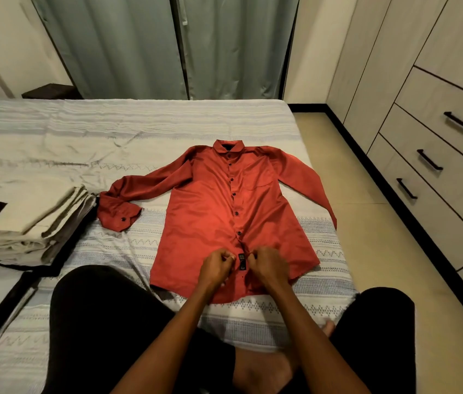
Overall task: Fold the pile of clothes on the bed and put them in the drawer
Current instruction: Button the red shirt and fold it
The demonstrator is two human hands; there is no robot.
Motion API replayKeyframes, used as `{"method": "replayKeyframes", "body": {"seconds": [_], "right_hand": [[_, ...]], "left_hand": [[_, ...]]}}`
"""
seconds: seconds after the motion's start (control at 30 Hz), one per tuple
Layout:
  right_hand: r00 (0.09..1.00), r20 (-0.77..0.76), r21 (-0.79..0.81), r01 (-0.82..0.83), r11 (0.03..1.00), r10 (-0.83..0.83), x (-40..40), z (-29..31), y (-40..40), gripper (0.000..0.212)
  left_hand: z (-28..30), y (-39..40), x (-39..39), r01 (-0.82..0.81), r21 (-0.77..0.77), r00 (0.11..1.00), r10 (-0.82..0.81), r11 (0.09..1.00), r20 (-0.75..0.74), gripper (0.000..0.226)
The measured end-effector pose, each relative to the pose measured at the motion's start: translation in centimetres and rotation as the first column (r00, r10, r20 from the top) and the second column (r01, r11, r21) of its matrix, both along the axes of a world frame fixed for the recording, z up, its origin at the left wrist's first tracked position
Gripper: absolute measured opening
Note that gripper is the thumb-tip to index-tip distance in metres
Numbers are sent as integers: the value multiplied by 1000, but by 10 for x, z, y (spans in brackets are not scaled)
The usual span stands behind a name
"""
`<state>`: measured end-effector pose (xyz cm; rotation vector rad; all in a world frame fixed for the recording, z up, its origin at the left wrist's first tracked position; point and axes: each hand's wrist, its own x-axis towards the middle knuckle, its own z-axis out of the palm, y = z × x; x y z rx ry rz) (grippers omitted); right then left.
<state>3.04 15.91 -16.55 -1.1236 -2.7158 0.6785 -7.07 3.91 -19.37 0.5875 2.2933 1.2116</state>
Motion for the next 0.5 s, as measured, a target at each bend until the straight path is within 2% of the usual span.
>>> {"method": "replayKeyframes", "body": {"seconds": [0.1, 0.17, 0.27, 0.33, 0.43, 0.5], "right_hand": [[994, -58, -188, 81, 979, -93, 14, 3, 10, 25], [988, -95, -276, 92, 957, -123, 23, 3, 15, 19], [985, -122, -318, 78, 945, -122, 32, 5, 15, 12], [988, -113, -295, 68, 953, -105, 34, 5, 11, 12], [992, -97, -249, 59, 967, -85, 32, 6, 8, 16], [992, -105, -209, 48, 977, -71, 29, 10, 6, 16]], "left_hand": [[-1, 2, 2, 26, -89, 982, -42, 996, -182, 14], [-1, 6, 6, 78, -148, 966, -111, 986, -232, 17], [-2, 12, 12, 145, -253, 916, -226, 957, -331, 17], [-1, 15, 15, 116, -329, 888, -246, 937, -389, 15], [3, 20, 15, 89, -345, 909, -218, 934, -356, 14], [8, 22, 11, 93, -303, 947, -178, 949, -267, 17]]}}
